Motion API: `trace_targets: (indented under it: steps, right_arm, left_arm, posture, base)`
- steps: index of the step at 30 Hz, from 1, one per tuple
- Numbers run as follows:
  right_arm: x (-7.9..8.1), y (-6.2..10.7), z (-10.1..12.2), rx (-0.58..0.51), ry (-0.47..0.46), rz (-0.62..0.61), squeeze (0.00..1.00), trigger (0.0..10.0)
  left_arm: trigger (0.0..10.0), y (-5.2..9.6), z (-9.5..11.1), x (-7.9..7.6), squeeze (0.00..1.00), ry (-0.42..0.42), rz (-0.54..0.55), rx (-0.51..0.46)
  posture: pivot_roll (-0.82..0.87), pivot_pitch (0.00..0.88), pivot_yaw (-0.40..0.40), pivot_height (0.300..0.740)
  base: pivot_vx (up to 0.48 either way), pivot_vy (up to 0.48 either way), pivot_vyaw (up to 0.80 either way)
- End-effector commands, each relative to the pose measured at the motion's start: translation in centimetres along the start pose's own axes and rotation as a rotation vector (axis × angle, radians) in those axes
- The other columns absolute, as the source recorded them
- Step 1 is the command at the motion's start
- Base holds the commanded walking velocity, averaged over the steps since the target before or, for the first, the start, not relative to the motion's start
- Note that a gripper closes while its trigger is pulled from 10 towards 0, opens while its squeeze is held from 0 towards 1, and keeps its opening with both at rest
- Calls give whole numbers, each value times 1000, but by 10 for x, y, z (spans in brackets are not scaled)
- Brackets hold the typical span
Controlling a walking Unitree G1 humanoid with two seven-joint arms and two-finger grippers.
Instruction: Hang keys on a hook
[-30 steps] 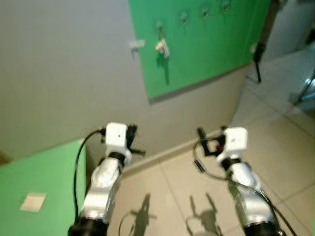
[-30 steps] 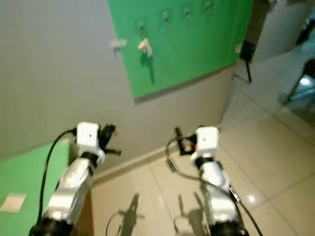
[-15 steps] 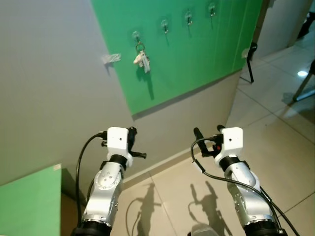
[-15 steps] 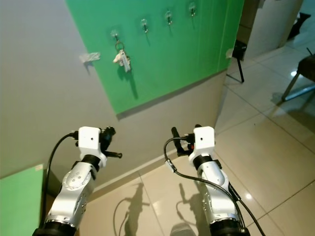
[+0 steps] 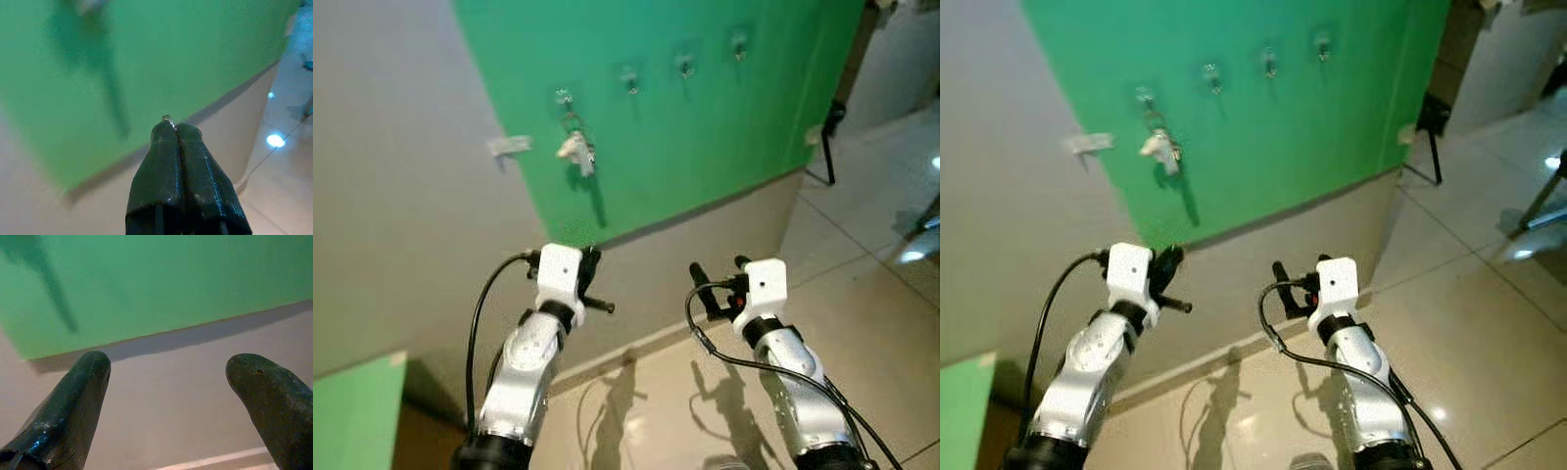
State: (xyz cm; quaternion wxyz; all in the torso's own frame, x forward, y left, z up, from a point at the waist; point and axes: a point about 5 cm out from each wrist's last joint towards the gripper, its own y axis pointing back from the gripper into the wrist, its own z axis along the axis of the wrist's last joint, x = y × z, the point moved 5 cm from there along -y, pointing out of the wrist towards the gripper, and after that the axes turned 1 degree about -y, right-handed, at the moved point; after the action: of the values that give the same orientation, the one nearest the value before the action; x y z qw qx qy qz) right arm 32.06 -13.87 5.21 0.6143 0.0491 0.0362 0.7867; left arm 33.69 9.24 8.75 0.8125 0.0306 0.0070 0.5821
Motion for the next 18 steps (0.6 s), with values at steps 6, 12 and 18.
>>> trace_targets:
  steps: [6,12,18]
  right_arm:
    - [-6,-8,11,-15,5,-2,0,10000]
    - [-14,-13,18,3,51,45,0,10000]
    - [-15,-20,18,28,41,65,0,10000]
  left_arm:
    - [0,6,-11,9,0,-18,33,29]
    - [0,27,-41,9,0,48,109,69]
    - [0,37,-46,5,0,97,165,68]
  posture:
    - [-210,0,122,740]
    - [-184,16,40,740]
    - [-148,31,14,740]
  base:
    - [0,0,0]
    - [0,0,0]
    - [0,0,0]
